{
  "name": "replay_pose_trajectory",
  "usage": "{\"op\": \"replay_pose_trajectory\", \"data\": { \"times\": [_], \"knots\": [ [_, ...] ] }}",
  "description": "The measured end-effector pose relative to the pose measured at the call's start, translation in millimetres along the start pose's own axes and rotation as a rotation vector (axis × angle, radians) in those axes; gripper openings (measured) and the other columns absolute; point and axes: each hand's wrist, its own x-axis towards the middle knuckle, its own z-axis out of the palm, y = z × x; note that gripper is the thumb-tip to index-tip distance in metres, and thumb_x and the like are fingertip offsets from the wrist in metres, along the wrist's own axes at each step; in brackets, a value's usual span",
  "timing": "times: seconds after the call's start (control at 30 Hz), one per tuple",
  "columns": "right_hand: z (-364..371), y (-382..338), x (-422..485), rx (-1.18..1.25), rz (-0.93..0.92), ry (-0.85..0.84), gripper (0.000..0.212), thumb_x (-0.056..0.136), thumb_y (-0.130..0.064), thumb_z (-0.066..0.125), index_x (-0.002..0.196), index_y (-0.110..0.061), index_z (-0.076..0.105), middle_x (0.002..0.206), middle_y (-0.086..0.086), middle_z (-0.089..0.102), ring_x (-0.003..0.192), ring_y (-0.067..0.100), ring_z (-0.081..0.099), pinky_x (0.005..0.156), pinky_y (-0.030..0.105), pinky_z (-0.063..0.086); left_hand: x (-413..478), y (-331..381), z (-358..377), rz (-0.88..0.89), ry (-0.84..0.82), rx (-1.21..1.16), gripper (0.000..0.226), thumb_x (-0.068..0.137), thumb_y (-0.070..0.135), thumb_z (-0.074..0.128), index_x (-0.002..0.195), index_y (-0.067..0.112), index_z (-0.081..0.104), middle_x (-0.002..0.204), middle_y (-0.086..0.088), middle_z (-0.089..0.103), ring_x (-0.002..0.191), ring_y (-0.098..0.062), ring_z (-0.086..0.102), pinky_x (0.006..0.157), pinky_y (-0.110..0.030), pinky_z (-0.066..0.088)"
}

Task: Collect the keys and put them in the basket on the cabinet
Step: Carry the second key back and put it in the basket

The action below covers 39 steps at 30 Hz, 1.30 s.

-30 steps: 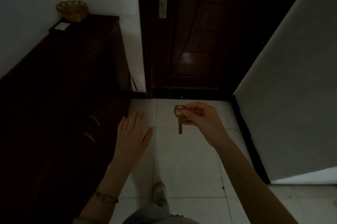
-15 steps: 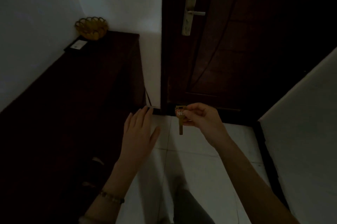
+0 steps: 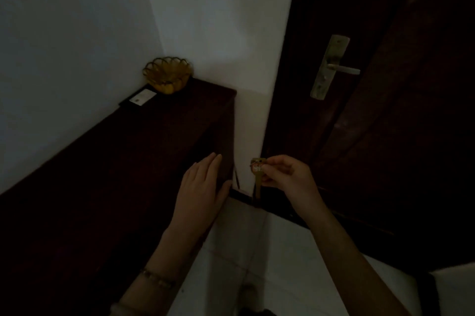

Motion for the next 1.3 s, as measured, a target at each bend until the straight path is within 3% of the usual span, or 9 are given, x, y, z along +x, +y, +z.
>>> {"op": "replay_pose_trajectory", "data": {
  "times": [0.23, 0.43, 0.67, 0.83, 1.0, 1.13, 1.3],
  "knots": [
    [10, -9, 104, 0.034, 0.015, -0.135, 0.009, 0.083, 0.002, 0.06, 0.092, 0.005, 0.061, 0.079, 0.006, 0.068, 0.061, 0.006, 0.067, 0.058, 0.019, 0.057, 71, -27, 13, -0.122, 0.024, 0.146, 0.056, 0.088, 0.031, 0.058, 0.134, 0.005, 0.042, 0.138, -0.017, 0.048, 0.125, -0.029, 0.046, 0.107, -0.042, 0.029],
    [31, -9, 184, 0.036, -0.005, -0.189, 0.007, 0.083, 0.0, 0.06, 0.083, -0.006, 0.063, 0.081, 0.006, 0.069, 0.062, 0.007, 0.067, 0.058, 0.019, 0.056, 127, -61, 34, -0.233, 0.067, 0.235, 0.055, 0.086, 0.032, 0.061, 0.131, 0.004, 0.045, 0.132, -0.018, 0.053, 0.121, -0.03, 0.049, 0.104, -0.046, 0.034],
    [76, -20, 287, 0.029, -0.03, -0.307, 0.012, 0.082, 0.0, 0.061, 0.079, -0.012, 0.064, 0.065, -0.009, 0.074, 0.061, 0.006, 0.068, 0.055, 0.018, 0.055, 203, -117, 46, -0.33, 0.089, 0.297, 0.056, 0.085, 0.035, 0.061, 0.13, 0.006, 0.046, 0.134, -0.016, 0.052, 0.123, -0.028, 0.048, 0.107, -0.046, 0.032],
    [119, -28, 356, 0.075, -0.001, -0.356, 0.014, 0.082, 0.002, 0.061, 0.077, -0.011, 0.062, 0.062, -0.007, 0.073, 0.057, 0.007, 0.067, 0.056, 0.021, 0.058, 246, -162, 43, -0.345, 0.145, 0.348, 0.054, 0.082, 0.031, 0.066, 0.125, 0.002, 0.052, 0.127, -0.018, 0.058, 0.117, -0.032, 0.053, 0.103, -0.048, 0.037],
    [154, -31, 407, 0.062, -0.013, -0.469, 0.013, 0.082, -0.003, 0.062, 0.077, -0.015, 0.065, 0.078, 0.003, 0.072, 0.065, 0.011, 0.068, 0.06, 0.024, 0.058, 273, -197, 46, -0.359, 0.169, 0.377, 0.052, 0.081, 0.028, 0.068, 0.122, 0.0, 0.053, 0.123, -0.02, 0.059, 0.113, -0.034, 0.055, 0.099, -0.049, 0.04],
    [183, -37, 451, 0.032, -0.006, -0.533, 0.023, 0.081, -0.003, 0.064, 0.067, -0.021, 0.064, 0.068, -0.004, 0.072, 0.063, 0.009, 0.067, 0.06, 0.023, 0.058, 290, -219, 56, -0.303, 0.135, 0.378, 0.051, 0.08, 0.014, 0.069, 0.126, 0.001, 0.05, 0.13, -0.019, 0.054, 0.119, -0.034, 0.051, 0.101, -0.049, 0.038],
    [219, -39, 503, -0.089, 0.027, -0.612, 0.008, 0.081, -0.005, 0.064, 0.081, -0.008, 0.057, 0.083, 0.01, 0.062, 0.069, 0.015, 0.062, 0.065, 0.025, 0.06, 306, -242, 70, -0.213, 0.143, 0.34, 0.045, 0.08, 0.005, 0.067, 0.123, 0.006, 0.054, 0.124, -0.015, 0.06, 0.114, -0.03, 0.055, 0.103, -0.046, 0.036]
  ]
}}
